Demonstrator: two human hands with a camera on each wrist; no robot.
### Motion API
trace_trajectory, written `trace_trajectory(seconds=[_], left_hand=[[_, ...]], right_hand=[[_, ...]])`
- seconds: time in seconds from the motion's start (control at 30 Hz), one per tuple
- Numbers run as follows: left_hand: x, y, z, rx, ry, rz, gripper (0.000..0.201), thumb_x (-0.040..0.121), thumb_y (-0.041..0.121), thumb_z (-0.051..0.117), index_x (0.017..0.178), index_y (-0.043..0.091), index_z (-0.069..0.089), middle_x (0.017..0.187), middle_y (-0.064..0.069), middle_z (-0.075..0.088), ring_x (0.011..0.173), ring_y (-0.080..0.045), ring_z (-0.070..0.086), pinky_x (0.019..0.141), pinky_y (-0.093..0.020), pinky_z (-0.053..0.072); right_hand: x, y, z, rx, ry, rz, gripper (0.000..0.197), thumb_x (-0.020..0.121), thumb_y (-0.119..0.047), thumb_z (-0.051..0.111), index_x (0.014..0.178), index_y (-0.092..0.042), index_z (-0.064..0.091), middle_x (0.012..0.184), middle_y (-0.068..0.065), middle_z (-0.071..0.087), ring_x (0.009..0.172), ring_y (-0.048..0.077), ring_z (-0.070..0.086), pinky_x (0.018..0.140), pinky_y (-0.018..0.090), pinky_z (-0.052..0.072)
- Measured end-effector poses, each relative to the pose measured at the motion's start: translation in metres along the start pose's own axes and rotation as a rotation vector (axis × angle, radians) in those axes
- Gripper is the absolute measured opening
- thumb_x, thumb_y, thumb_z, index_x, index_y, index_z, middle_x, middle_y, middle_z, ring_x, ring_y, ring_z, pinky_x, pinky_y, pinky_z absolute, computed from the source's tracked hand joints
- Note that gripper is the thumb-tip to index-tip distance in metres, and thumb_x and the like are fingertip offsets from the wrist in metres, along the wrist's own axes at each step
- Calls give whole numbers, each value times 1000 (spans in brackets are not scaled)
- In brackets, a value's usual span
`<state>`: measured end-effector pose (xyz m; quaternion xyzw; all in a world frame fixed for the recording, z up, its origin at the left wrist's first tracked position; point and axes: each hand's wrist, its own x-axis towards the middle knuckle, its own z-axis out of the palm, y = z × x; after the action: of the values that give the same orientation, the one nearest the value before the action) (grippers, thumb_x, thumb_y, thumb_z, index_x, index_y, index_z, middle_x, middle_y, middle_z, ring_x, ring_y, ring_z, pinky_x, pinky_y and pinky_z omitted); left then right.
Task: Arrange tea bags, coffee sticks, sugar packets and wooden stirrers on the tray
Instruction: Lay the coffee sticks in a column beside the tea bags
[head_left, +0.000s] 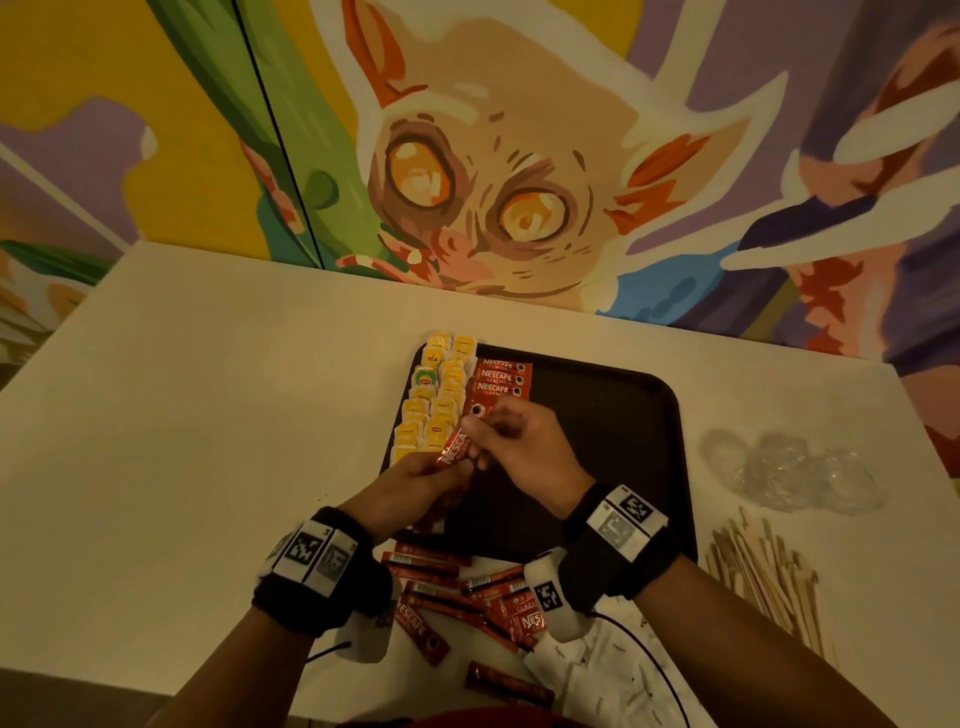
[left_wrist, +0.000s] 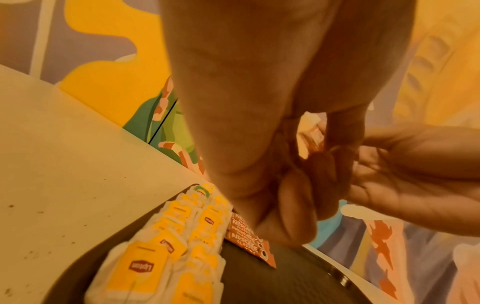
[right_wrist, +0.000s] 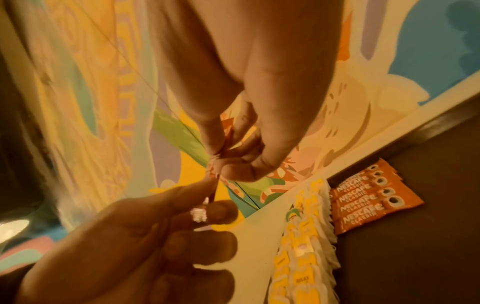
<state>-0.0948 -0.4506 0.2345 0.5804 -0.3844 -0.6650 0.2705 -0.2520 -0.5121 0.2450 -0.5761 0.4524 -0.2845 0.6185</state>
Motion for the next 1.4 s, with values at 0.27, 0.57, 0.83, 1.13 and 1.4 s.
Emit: trace_trajectory(seconds=[0.27,0.57,0.83,1.13,1.4], left_hand=[[1,-9,-8,17,267,239,22,100,20,49,84,9,60,62,2,52,55,-16,42,46,-20,35],[9,-16,-5,47,284,173,27,100,16,47,80,5,61,64,-3,54,50,-7,45,46,-15,36],[14,-26,-10,134,263,91,26,99,18,47,81,10,64,67,0,56,52,-8,47,51,-20,40],[14,-37,-14,225,246,36,27,99,23,47,88,7,66,73,-3,60,61,-14,54,60,-28,45],[17,-36,-16,232,234,16,26,99,23,46,84,14,64,78,-3,61,68,-14,56,62,-27,47]], right_hand=[[-4,15,-6,188,138,136,16,90,-14,67,106,-13,66,94,6,71,74,13,67,70,29,58],[-6,35,-14,247,161,264,10,94,-8,62,101,-7,69,92,8,67,73,12,63,66,24,55],[22,66,-33,110,343,413,8,94,-17,64,101,-16,67,100,6,69,77,13,63,71,29,57],[56,90,-35,-168,393,561,19,92,-29,66,107,-18,69,96,-1,73,72,10,64,63,27,55],[67,92,-31,-239,403,613,20,91,-32,68,101,-14,69,90,0,73,72,11,66,65,28,57]])
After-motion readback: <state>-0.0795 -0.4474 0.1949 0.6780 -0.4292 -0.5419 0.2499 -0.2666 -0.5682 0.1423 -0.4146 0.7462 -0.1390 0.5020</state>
